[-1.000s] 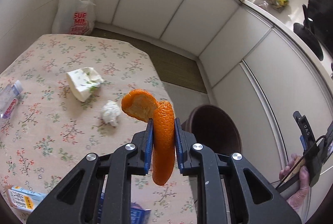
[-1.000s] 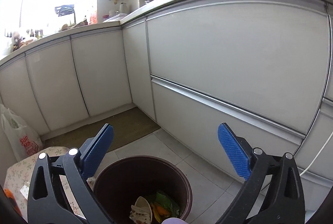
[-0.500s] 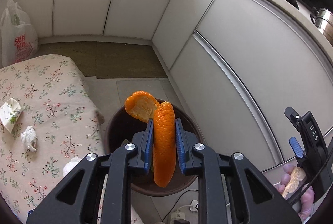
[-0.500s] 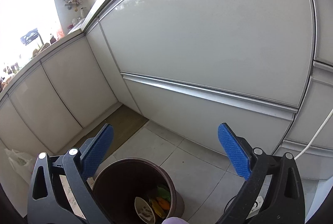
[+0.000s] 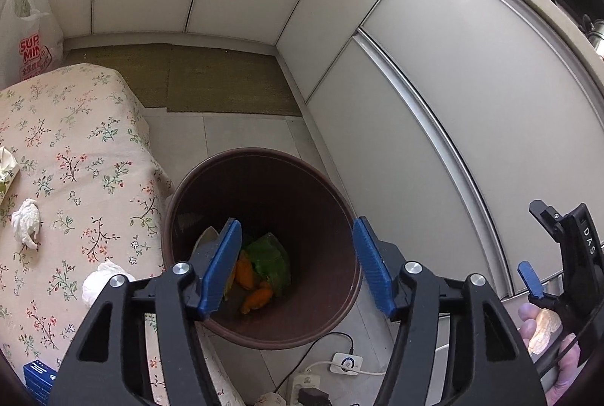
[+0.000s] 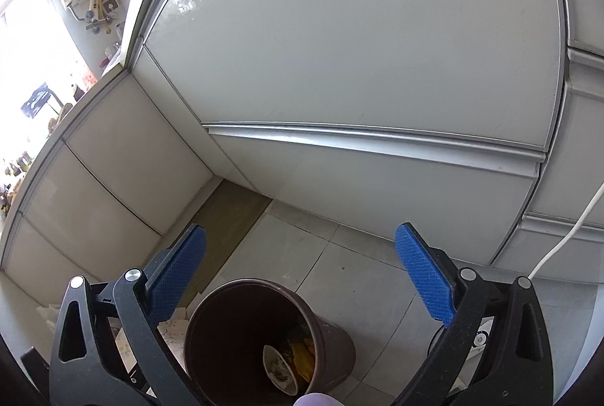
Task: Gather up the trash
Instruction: 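Move the left tool over the bin and open it to drop its peel, then grasp the crumpled white tissue with the right tool while the left tool approaches the milk carton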
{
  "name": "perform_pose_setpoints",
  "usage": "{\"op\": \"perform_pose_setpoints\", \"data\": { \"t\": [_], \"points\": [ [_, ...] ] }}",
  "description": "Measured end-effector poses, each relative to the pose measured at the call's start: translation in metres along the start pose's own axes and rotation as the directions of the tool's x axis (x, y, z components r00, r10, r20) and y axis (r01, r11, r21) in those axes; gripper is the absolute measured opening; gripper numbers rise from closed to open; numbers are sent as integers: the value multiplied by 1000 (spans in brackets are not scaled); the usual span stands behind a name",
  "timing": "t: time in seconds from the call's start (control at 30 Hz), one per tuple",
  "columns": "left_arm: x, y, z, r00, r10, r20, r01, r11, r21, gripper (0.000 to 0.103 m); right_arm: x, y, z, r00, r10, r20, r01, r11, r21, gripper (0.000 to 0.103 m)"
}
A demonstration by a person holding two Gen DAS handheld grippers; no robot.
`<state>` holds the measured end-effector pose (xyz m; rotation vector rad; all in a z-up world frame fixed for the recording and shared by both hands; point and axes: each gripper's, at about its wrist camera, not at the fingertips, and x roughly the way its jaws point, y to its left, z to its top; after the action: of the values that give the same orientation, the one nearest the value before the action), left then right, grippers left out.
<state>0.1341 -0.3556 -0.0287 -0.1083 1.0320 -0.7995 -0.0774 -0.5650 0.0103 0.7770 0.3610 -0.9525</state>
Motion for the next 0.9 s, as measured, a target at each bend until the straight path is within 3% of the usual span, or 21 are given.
{"op": "perform_pose_setpoints", "data": {
  "t": [0.37,0.63,0.9],
  "points": [
    [-31,27,-13,998,63,12,-62,996,-58,82,7,10,-11,995,29,-92,-31,999,-18,96],
    [-89,83,-41,974,221,57,-219,975,-28,82,13,64,-44,980,60,-190,-96,978,-185,96],
    [-156,191,-78,952,303,30,-285,921,-264,82,9,146,-109,950,82,-303,-209,885,-416,96]
  ]
}}
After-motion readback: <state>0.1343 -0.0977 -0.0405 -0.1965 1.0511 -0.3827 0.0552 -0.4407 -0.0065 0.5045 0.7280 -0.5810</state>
